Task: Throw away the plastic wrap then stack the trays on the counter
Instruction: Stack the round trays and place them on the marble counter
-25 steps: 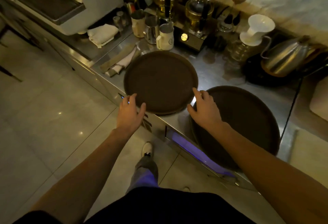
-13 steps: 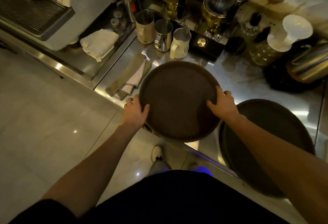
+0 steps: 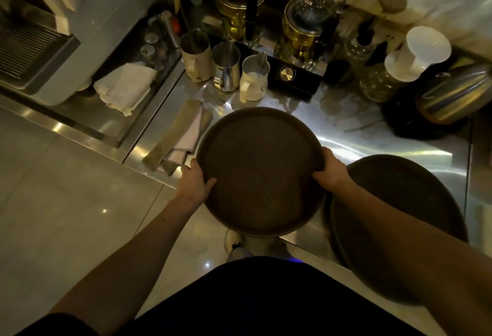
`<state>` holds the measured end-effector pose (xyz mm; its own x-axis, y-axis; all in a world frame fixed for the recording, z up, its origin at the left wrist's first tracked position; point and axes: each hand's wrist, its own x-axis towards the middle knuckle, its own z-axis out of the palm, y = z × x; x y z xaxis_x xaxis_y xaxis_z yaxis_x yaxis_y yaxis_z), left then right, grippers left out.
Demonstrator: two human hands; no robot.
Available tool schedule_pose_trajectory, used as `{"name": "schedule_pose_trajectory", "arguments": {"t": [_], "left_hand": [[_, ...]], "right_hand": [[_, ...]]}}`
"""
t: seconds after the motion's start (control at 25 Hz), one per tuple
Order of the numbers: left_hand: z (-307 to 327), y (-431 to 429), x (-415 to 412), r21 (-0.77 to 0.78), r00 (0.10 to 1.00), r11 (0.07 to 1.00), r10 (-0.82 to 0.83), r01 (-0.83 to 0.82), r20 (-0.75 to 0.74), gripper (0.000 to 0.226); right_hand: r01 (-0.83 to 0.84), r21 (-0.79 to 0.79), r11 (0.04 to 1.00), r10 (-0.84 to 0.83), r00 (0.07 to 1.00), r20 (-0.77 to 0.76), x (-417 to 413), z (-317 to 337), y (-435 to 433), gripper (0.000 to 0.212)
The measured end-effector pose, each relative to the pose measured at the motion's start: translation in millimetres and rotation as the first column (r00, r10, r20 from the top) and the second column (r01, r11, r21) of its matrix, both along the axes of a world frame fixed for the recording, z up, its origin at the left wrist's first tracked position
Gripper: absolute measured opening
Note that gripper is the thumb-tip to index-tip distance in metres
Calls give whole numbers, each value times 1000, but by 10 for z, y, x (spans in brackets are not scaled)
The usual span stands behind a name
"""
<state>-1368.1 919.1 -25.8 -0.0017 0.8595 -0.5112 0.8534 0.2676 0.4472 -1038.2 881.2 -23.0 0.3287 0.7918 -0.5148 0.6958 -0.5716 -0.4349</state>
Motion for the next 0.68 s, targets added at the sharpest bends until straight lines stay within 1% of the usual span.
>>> {"name": "schedule_pose_trajectory", "arguments": {"t": [0.2, 0.36, 0.52, 0.68], "left_hand": [[30, 44, -93, 98, 999, 995, -29, 27, 23, 68], [110, 33, -102, 163, 997, 984, -78, 75, 16, 68], [221, -22, -14, 243, 989, 964, -130, 110, 65, 68], [373, -126, 290, 285, 974, 945, -200, 163, 104, 65]], "right_hand": [[39, 72, 997, -40, 999, 1, 41, 78, -154, 66], [112, 138, 984, -106, 993, -44, 78, 170, -351, 63], [195, 235, 952, -179, 980, -89, 197, 267, -674, 62], [291, 297, 909, -259, 955, -141, 467, 380, -1073, 64]]}}
